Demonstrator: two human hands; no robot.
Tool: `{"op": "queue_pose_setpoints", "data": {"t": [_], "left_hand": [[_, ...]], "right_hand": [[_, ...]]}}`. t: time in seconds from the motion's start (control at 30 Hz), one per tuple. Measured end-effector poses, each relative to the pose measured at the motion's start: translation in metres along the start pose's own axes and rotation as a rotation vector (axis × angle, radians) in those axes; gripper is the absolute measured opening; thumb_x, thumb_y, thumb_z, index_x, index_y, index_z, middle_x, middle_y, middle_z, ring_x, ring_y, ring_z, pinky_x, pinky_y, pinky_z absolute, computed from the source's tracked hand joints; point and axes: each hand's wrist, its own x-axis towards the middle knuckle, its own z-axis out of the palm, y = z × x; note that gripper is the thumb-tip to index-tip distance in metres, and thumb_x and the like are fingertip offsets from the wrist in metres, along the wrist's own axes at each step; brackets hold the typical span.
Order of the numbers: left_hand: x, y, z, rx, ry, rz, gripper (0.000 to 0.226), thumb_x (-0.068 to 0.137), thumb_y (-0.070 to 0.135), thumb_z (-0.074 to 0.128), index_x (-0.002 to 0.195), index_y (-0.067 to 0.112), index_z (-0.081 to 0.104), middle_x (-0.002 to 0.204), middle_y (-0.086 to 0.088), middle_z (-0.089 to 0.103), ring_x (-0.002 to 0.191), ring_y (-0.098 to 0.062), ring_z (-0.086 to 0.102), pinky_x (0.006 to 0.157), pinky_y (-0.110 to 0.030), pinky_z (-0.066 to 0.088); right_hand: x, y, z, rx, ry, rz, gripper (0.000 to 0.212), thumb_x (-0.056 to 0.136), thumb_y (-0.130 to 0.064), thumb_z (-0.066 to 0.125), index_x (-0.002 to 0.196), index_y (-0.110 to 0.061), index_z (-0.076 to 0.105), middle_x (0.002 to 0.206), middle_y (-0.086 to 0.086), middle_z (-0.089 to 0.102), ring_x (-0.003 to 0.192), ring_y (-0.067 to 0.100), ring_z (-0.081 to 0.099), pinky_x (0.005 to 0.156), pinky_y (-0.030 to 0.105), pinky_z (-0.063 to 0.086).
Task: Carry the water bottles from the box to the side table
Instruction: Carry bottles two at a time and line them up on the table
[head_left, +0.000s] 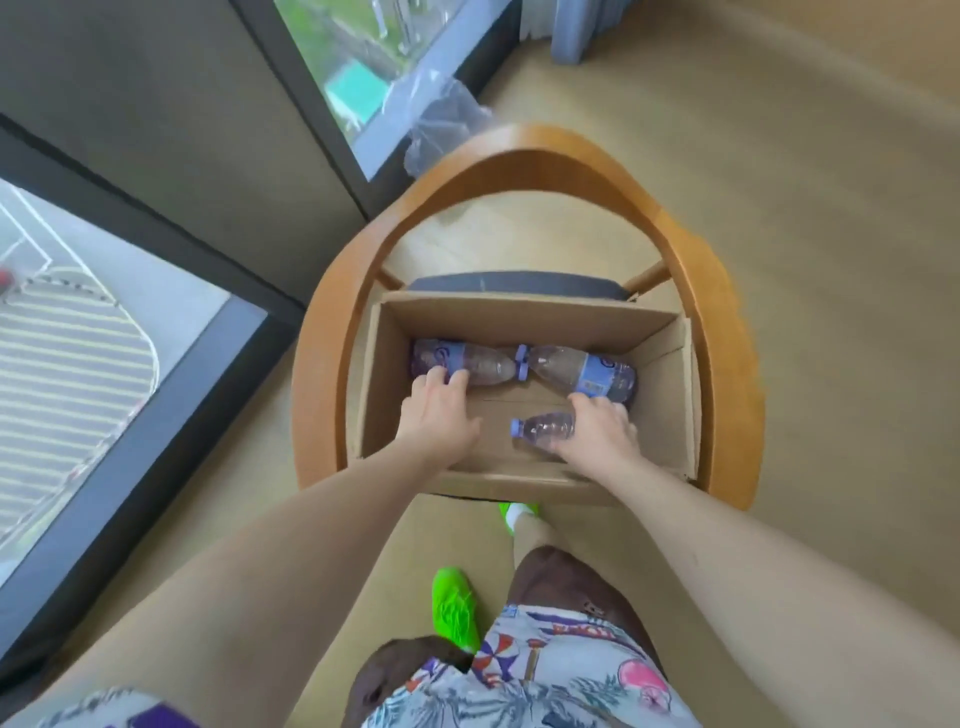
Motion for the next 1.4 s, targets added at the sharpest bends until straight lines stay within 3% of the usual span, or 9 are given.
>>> {"op": "queue_pose_setpoints", "data": {"t": [0.3, 0.5, 0.63, 0.73, 0.8, 0.97, 1.13, 1.27, 1.4], "left_hand": [[0.08, -0.01, 0.042, 0.177, 0.008, 0.041, 0.074, 0.079, 0.026, 0.069, 0.145, 0.012, 0.039, 0.154, -0.015, 0.032, 0.139, -0.036, 0.03, 0.111, -0.049, 0.034], [0.128, -0.013, 0.062, 0.276, -0.078, 0.172, 0.074, 0.075, 0.01, 0.066, 0.144, 0.014, 0.04, 0.149, -0.009, 0.04, 0.141, -0.032, 0.03, 0.115, -0.054, 0.027], [0.143, -0.008, 0.077, 0.348, -0.04, 0.168, 0.071, 0.076, 0.006, 0.063, 0.143, 0.016, 0.04, 0.138, -0.01, 0.04, 0.13, -0.036, 0.034, 0.115, -0.059, 0.024], [0.147, -0.007, 0.082, 0.421, -0.026, 0.192, 0.065, 0.074, 0.005, 0.062, 0.137, 0.016, 0.046, 0.134, -0.011, 0.036, 0.119, -0.036, 0.035, 0.107, -0.054, 0.034], [0.147, -0.01, 0.083, 0.495, -0.07, 0.226, 0.057, 0.075, 0.007, 0.062, 0.13, 0.015, 0.05, 0.133, -0.011, 0.035, 0.118, -0.036, 0.036, 0.103, -0.052, 0.037], [0.142, -0.018, 0.077, 0.538, -0.233, 0.243, 0.053, 0.077, 0.014, 0.066, 0.127, 0.019, 0.047, 0.13, -0.009, 0.05, 0.121, -0.035, 0.046, 0.106, -0.054, 0.032], [0.111, -0.02, 0.062, 0.248, -0.252, 0.175, 0.054, 0.076, 0.032, 0.073, 0.12, 0.018, 0.045, 0.113, -0.008, 0.055, 0.102, -0.033, 0.061, 0.071, -0.04, 0.046], [0.075, -0.023, 0.038, -0.025, -0.192, 0.076, 0.062, 0.064, 0.035, 0.082, 0.111, 0.014, 0.046, 0.103, -0.01, 0.063, 0.096, -0.037, 0.064, 0.074, -0.039, 0.052], [0.036, -0.02, 0.002, -0.173, 0.005, 0.019, 0.051, 0.066, 0.036, 0.076, 0.101, 0.017, 0.044, 0.078, 0.005, 0.055, 0.087, -0.032, 0.063, 0.064, -0.034, 0.039]], "right_hand": [[0.102, -0.005, 0.023, -0.106, 0.005, -0.008, 0.08, 0.079, -0.037, 0.076, 0.146, -0.021, 0.036, 0.151, 0.016, 0.034, 0.139, 0.036, 0.03, 0.112, 0.05, 0.028], [0.143, -0.002, 0.032, -0.267, 0.012, -0.001, 0.097, 0.075, -0.025, 0.08, 0.153, -0.027, 0.022, 0.144, 0.014, 0.036, 0.137, 0.035, 0.033, 0.118, 0.056, 0.017], [0.149, 0.003, 0.049, -0.343, 0.108, -0.038, 0.093, 0.074, -0.016, 0.078, 0.15, -0.024, 0.025, 0.135, 0.016, 0.04, 0.129, 0.038, 0.039, 0.117, 0.058, 0.019], [0.155, 0.01, 0.054, -0.364, 0.176, -0.077, 0.068, 0.077, -0.008, 0.072, 0.138, -0.017, 0.043, 0.127, 0.015, 0.043, 0.116, 0.038, 0.044, 0.102, 0.054, 0.038], [0.158, 0.014, 0.054, -0.375, 0.151, -0.111, 0.056, 0.074, -0.008, 0.073, 0.126, -0.015, 0.053, 0.124, 0.012, 0.044, 0.109, 0.037, 0.045, 0.09, 0.047, 0.041], [0.157, 0.013, 0.052, -0.369, 0.042, -0.076, 0.059, 0.07, -0.013, 0.078, 0.122, -0.015, 0.05, 0.122, 0.011, 0.055, 0.109, 0.035, 0.055, 0.092, 0.043, 0.04], [0.132, 0.009, 0.041, -0.329, 0.069, -0.142, 0.06, 0.069, -0.03, 0.082, 0.117, -0.015, 0.049, 0.112, 0.011, 0.061, 0.104, 0.034, 0.058, 0.085, 0.041, 0.041], [0.104, -0.016, 0.024, -0.104, 0.094, -0.191, 0.054, 0.063, -0.019, 0.076, 0.11, -0.015, 0.05, 0.104, 0.008, 0.061, 0.098, 0.035, 0.059, 0.077, 0.039, 0.043], [0.069, -0.059, 0.003, 0.132, 0.083, -0.201, 0.052, 0.058, -0.025, 0.075, 0.102, -0.025, 0.047, 0.096, -0.002, 0.06, 0.095, 0.029, 0.061, 0.069, 0.033, 0.044]]}}
